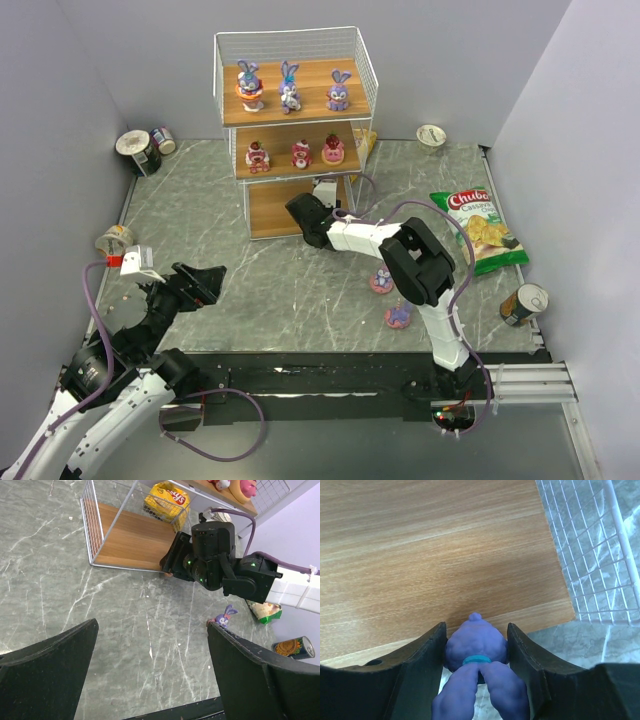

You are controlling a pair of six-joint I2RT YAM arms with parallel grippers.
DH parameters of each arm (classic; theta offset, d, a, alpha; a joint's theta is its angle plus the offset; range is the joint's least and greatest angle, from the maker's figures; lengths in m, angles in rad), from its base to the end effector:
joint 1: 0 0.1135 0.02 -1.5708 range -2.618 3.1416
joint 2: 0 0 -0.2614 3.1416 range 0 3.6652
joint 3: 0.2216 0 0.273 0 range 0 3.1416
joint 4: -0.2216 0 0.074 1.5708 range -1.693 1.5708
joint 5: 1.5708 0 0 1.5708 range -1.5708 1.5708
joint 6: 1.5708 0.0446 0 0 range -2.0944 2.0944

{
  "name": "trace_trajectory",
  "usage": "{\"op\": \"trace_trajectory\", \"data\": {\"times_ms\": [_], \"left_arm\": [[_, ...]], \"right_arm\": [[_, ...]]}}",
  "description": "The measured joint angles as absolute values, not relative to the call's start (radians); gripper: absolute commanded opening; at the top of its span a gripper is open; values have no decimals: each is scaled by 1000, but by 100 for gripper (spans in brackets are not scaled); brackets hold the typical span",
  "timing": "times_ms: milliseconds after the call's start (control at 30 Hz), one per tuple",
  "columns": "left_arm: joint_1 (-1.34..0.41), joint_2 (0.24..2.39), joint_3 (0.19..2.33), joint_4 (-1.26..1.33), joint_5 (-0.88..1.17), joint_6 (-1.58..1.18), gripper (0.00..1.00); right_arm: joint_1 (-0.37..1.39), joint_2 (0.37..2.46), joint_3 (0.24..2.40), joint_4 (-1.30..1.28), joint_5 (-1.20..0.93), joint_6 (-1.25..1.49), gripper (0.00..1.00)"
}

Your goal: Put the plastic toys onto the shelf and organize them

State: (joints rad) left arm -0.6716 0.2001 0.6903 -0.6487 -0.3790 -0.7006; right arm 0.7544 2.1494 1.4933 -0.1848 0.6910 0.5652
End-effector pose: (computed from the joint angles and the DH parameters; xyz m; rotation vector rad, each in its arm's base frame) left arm 0.0764 -0.0397 0.3256 -0.3105 1.7395 -0.6834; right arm 0.3713 0.3100 0.1367 0.0919 2.1827 -0.1087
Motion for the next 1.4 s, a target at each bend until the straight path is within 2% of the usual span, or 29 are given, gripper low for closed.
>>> {"op": "trace_trajectory", "data": {"times_ms": [200, 300, 567, 667, 700, 967, 1067, 1400], "left_arm": [[-672, 200, 690, -649, -379, -701, 96], [-672, 200, 690, -649, -379, -700, 96], [-672, 200, 690, -649, -379, -701, 96], [-672, 200, 690, -649, -379, -701, 96], [-672, 200, 690, -649, -379, -701, 96], [-672, 200, 690, -649, -379, -701, 96], [-672, 201, 690, -649, -379, -701, 96], [-672, 216, 690, -648, -379, -701, 96]], "right_arm": [[754, 2149, 1498, -208, 692, 573, 62], [755, 2149, 1500, -217, 693, 576, 66], [755, 2149, 1499, -215, 695, 576, 68], [755, 2149, 1486, -191, 695, 574, 58], [755, 2149, 1478, -179, 696, 573, 49], [754, 2121, 1400, -73, 698, 559, 34], [754, 2112, 1376, -41, 703, 551, 29], [795, 1960, 1147, 81, 680, 434, 29]]}}
